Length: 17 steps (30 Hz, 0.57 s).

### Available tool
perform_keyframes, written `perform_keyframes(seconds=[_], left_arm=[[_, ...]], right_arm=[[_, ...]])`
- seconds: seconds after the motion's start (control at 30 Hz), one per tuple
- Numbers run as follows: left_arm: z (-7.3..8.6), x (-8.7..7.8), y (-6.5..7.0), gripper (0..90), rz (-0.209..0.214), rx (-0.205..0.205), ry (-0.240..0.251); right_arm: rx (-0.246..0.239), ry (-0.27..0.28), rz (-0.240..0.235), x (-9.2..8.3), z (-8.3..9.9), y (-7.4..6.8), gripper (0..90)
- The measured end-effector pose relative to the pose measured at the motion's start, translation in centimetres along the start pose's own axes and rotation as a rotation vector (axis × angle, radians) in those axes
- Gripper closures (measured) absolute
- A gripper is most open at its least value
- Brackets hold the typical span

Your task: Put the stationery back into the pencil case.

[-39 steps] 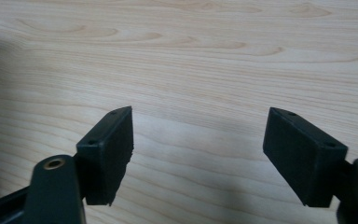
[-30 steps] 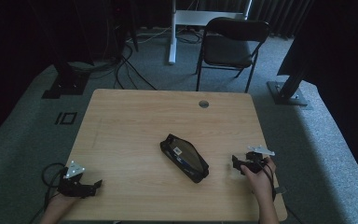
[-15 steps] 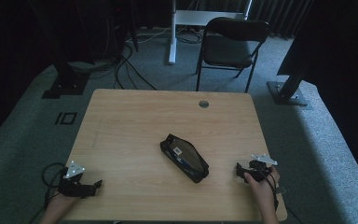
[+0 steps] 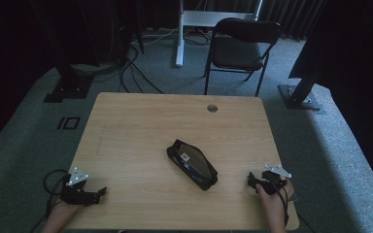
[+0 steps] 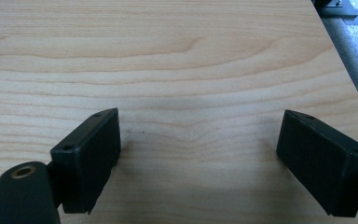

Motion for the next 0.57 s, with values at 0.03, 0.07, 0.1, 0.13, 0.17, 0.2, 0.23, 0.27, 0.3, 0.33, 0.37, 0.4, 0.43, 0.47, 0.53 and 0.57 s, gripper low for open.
perform_keyframes(seconds=[0.03,0.07,0.1,0.13,0.17,0.2,0.23,0.27,0.3,0.33,0.37,0.4,0.43,0.47,0.53,0.57], left_arm=[[0.00,0.00,0.00,0.2,0.000,0.000,0.000],[0.00,0.00,0.00,0.2,0.000,0.000,0.000],[0.00,0.00,0.00,0.2,0.000,0.000,0.000],[0.00,0.00,0.00,0.2,0.000,0.000,0.000],[0.00,0.00,0.00,0.2,0.000,0.000,0.000],[0.00,0.00,0.00,0.2,0.000,0.000,0.000],[0.00,0.00,0.00,0.2,0.000,0.000,0.000],[0.00,0.00,0.00,0.2,0.000,-0.001,0.000],[0.00,0.00,0.00,0.2,0.000,0.000,0.000],[0.00,0.00,0.00,0.2,0.000,0.000,0.000],[0.00,0.00,0.00,0.2,0.000,0.000,0.000],[0.00,0.00,0.00,0.2,0.000,0.000,0.000],[0.00,0.00,0.00,0.2,0.000,0.000,0.000],[0.01,0.00,0.00,0.2,0.000,0.000,0.000],[0.00,0.00,0.00,0.2,0.000,0.000,0.000],[0.00,0.00,0.00,0.2,0.000,0.000,0.000]], right_arm=[[0.011,0.001,-0.001,-0.06,0.06,0.08,13.2],[0.015,0.003,0.006,-0.13,0.11,0.17,13.2],[0.019,0.003,0.009,-0.16,0.13,0.19,13.1],[0.020,0.003,0.009,-0.16,0.13,0.20,13.1],[0.020,0.003,0.010,-0.16,0.13,0.21,13.1],[0.019,0.003,0.010,-0.15,0.13,0.19,13.0],[0.017,0.003,0.008,-0.13,0.11,0.20,12.8],[0.016,0.002,0.005,-0.10,0.09,0.21,12.4],[0.015,0.001,0.003,-0.09,0.09,0.20,12.3],[0.014,0.000,0.001,-0.09,0.09,0.19,12.4],[0.013,-0.001,0.000,-0.09,0.09,0.17,12.3],[0.011,0.000,-0.001,-0.09,0.09,0.17,12.3],[0.011,0.000,-0.001,-0.09,0.09,0.17,12.3],[0.011,0.000,-0.001,-0.09,0.09,0.17,12.3],[0.011,-0.001,-0.002,-0.09,0.09,0.16,12.3],[0.010,-0.001,-0.003,-0.09,0.09,0.16,12.3]])
Point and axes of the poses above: each handheld gripper's, and its own axes: x roughly forward along the jaws, z roughly out of its underside, y roughly to its right, the point moved 3 cm from there along x, roughly forward along the jaws, and after that the axes turned 12 degrees about -z, right-handed, at the moved point
